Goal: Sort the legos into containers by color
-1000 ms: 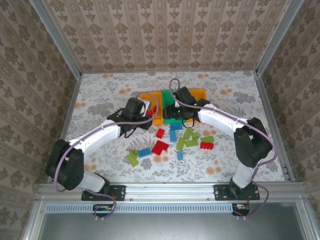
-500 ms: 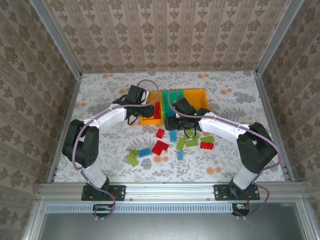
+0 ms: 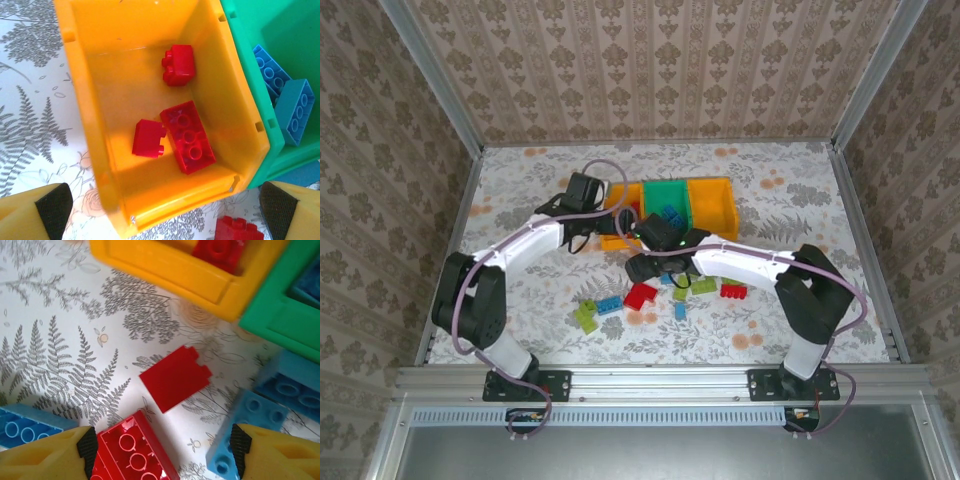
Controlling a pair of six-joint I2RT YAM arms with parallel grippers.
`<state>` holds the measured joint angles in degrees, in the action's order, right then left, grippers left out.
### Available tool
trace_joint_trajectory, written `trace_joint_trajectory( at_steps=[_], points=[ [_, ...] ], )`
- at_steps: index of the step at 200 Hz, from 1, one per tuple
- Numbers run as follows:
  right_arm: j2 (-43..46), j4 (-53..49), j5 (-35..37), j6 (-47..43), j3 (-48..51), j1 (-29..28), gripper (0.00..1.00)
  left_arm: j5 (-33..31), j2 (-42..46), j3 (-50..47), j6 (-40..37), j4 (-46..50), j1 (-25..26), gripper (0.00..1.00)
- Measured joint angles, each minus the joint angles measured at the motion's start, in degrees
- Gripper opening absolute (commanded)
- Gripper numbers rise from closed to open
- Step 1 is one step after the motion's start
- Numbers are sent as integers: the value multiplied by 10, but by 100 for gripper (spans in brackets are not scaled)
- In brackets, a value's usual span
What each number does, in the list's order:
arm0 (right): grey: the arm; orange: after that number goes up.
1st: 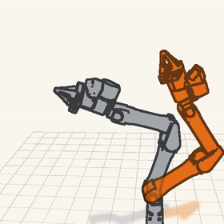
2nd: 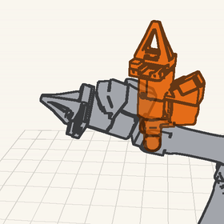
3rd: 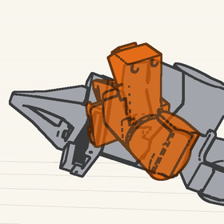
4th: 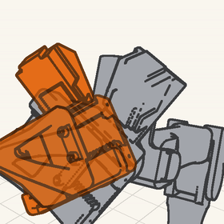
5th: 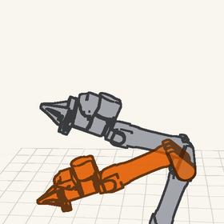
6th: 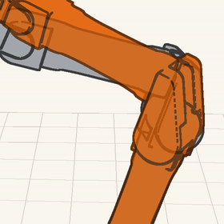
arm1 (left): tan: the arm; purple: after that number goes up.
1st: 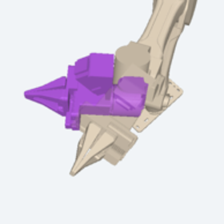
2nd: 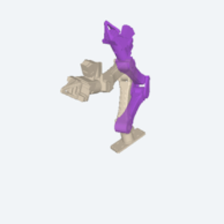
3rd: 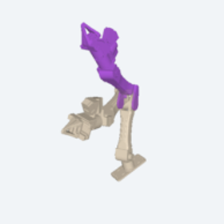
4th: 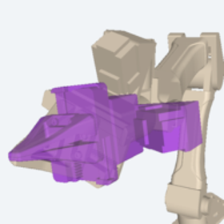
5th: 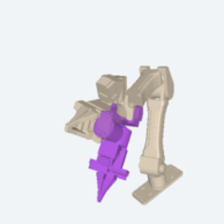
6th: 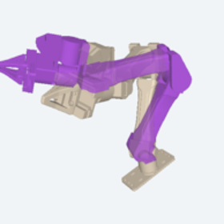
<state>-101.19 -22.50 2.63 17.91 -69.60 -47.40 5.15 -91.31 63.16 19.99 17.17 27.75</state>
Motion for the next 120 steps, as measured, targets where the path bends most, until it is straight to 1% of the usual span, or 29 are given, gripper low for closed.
trace_joint_trajectory(
  at_steps=[18,63,92,120],
  points=[
    [-19,-2,2,-35,-11,-4,77,0,25,-24,7,0,-14,100],
    [-57,-15,11,-99,-38,-4,78,12,48,-108,31,-5,-87,100],
    [-76,-21,14,-121,-59,-4,78,19,65,-141,37,-4,-98,100],
    [-91,-24,16,-143,-74,-4,78,28,82,-145,38,-7,-100,100]
  ],
)
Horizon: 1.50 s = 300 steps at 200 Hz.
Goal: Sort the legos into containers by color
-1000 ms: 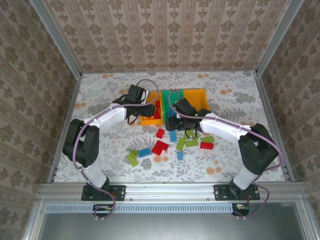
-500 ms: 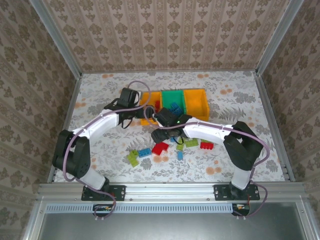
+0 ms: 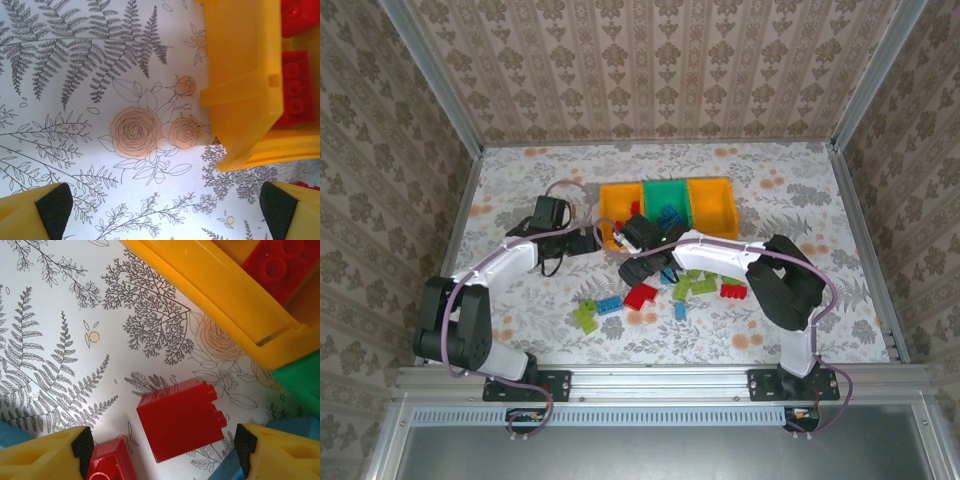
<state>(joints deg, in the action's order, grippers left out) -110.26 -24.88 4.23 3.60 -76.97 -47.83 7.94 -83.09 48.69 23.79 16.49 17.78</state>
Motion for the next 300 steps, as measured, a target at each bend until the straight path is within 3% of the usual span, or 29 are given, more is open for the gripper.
trace_joint_trajectory(
  at_steps=[102,163,198,245,300],
  points=[
    [-54,-24,-14,-48,-32,14,71,14,10,-15,0,-4,-10,100],
    [-60,-26,-23,-52,-46,17,43,15,20,-19,1,-5,-14,100],
    [-55,-25,-30,-44,-47,17,38,15,22,-27,1,-6,-14,100],
    [-11,-5,-51,12,-60,34,36,15,35,-40,2,-6,-14,100],
    [-48,9,-27,111,-175,73,34,9,64,-61,3,1,-7,100]
  ],
)
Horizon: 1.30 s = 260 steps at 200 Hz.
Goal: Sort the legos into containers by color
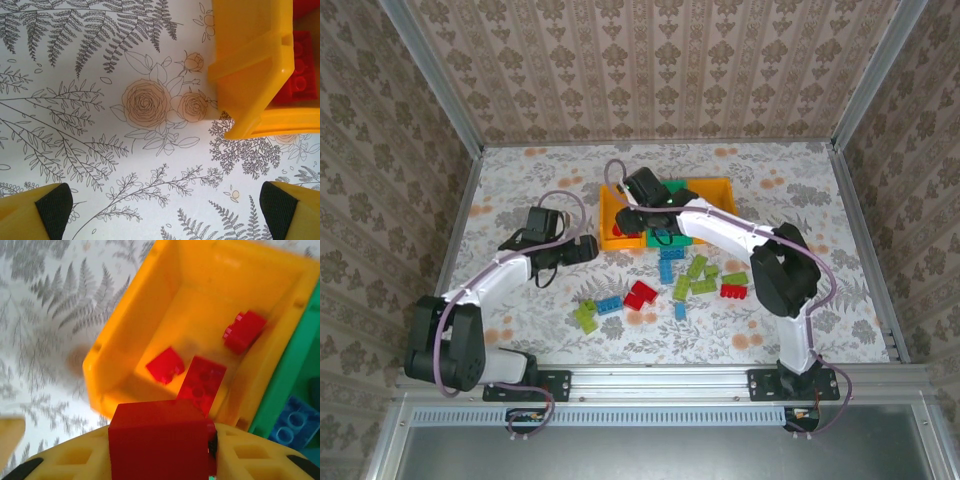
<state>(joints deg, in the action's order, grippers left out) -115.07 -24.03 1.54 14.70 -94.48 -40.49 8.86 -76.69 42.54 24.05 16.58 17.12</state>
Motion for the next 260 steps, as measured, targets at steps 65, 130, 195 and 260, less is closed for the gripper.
trace_joint_trajectory(
  at_steps=[65,130,195,260],
  points=[
    [-107,-46,45,54,-110,3,48,-12,28,-47,15,17,53,100],
    [-110,-61,47,73,-122,3,68,-32,109,-80,30,64,121,99],
    [-102,-49,40,82,-111,3,72,-42,176,-133,137,121,169,94],
    [-72,-39,40,83,-69,4,73,-52,201,-149,211,130,215,78]
  ],
)
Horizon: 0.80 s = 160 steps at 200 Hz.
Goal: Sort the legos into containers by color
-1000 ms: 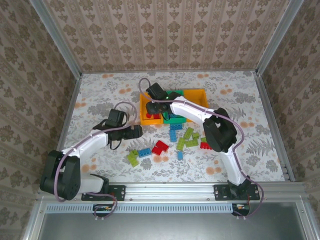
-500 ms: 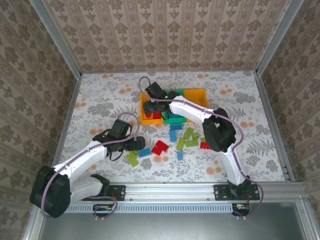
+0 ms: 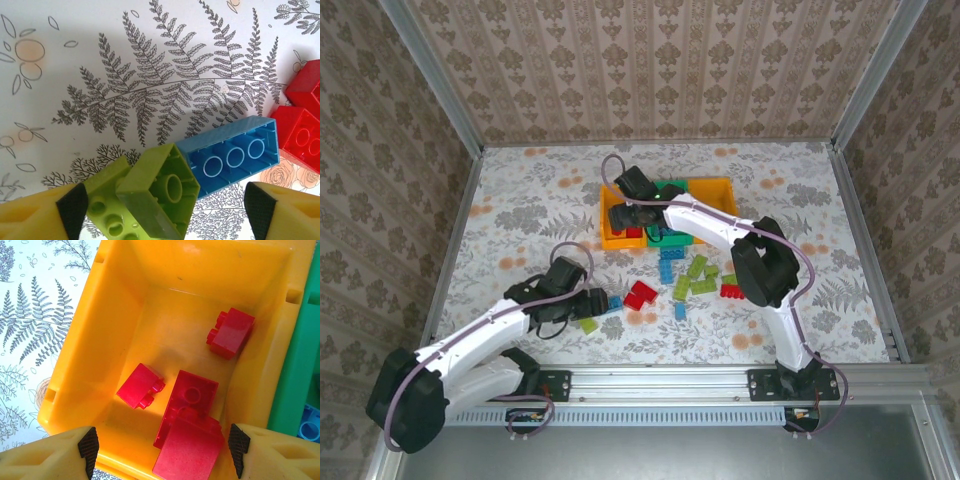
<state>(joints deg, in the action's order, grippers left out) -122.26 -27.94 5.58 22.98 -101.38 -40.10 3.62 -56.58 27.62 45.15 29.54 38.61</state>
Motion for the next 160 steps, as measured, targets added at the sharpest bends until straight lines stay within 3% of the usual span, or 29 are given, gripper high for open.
trace_joint_trajectory(
  at_steps=[70,160],
  points=[
    [44,24,-2,2,64,12,74,-14,-51,11,16,-28,23,54],
    [67,40,-2,12,116,23,74,-47,-105,40,14,-54,22,55]
  ],
)
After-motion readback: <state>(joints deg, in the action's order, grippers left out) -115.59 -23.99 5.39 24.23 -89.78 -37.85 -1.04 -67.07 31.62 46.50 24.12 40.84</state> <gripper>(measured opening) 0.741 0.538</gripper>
